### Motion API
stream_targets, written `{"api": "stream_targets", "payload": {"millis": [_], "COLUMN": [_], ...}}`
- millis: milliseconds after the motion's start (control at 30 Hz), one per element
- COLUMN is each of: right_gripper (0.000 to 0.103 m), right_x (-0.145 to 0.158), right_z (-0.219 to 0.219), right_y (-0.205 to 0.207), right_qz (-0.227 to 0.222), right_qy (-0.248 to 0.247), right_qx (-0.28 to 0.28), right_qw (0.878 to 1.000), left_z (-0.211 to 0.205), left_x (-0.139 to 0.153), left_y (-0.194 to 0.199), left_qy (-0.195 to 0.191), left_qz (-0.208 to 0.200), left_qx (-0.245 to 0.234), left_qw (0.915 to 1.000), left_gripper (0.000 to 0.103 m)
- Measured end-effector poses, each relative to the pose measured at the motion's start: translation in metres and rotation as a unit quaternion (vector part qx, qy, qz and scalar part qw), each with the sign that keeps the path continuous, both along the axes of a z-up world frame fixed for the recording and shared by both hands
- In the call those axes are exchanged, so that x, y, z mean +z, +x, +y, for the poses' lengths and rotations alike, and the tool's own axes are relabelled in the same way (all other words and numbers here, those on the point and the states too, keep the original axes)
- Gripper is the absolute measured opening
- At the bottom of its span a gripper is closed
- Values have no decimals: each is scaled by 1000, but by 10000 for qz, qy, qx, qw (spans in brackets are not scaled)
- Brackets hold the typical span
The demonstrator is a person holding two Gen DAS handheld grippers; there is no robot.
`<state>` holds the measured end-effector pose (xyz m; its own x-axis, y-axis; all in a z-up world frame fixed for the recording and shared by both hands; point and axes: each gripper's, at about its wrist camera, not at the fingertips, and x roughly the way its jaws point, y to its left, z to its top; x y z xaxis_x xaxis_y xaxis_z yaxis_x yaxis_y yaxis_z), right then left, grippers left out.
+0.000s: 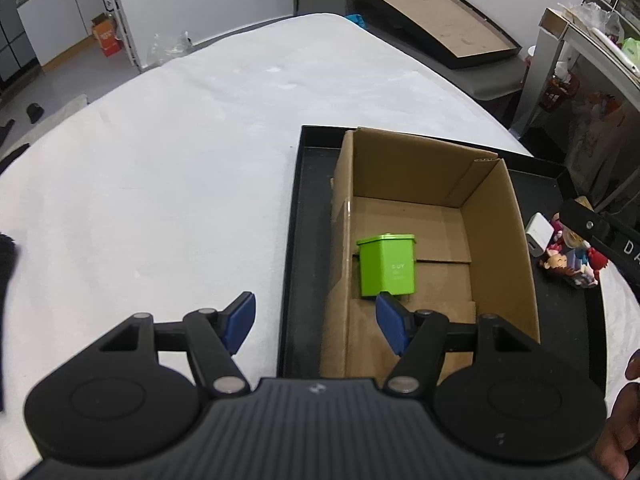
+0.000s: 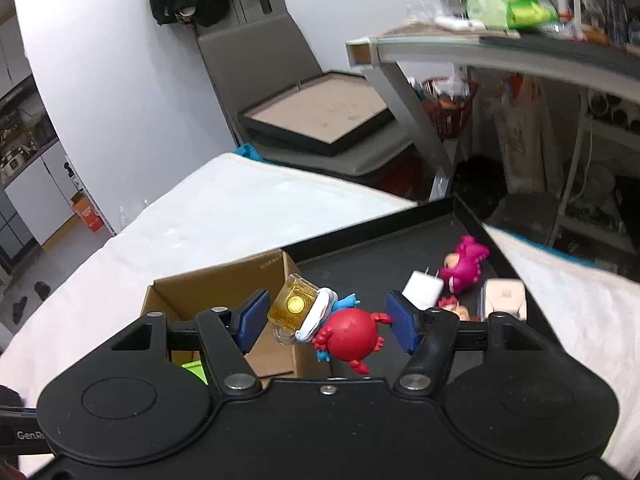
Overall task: Organize rigid objects
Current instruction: 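Carry the red figure into the cardboard box and open the right gripper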
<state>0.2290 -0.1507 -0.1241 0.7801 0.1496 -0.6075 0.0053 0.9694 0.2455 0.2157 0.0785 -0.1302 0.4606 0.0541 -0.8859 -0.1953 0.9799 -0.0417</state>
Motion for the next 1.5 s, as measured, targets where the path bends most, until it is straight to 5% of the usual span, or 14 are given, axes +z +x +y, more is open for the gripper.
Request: {"api": "stream_targets", "payload": {"millis": [433, 600, 667, 1500], "right_gripper": [63, 63, 63, 73], "right_x": [-9, -14, -15, -18], "right_z": [38, 53, 58, 82], "right_y": [10, 18, 21, 33], "right_qz": [87, 228, 222, 95], "right_qy": [-120, 67, 115, 638], "right_qx": [554, 822, 880, 1086], "right_qw": [9984, 9963, 9958, 9920], "left_z": [7, 11, 13, 21], "left_x": [-27, -38, -41, -42], "left_y": [18, 24, 26, 34], "left_qy": [-521, -754, -765, -921], "left_qz": [-36, 66, 73, 130], "left_qx": [-260, -394, -427, -541], "left_qw": [9983, 9964, 9961, 9942], "left_gripper": [59, 18, 13, 13]}}
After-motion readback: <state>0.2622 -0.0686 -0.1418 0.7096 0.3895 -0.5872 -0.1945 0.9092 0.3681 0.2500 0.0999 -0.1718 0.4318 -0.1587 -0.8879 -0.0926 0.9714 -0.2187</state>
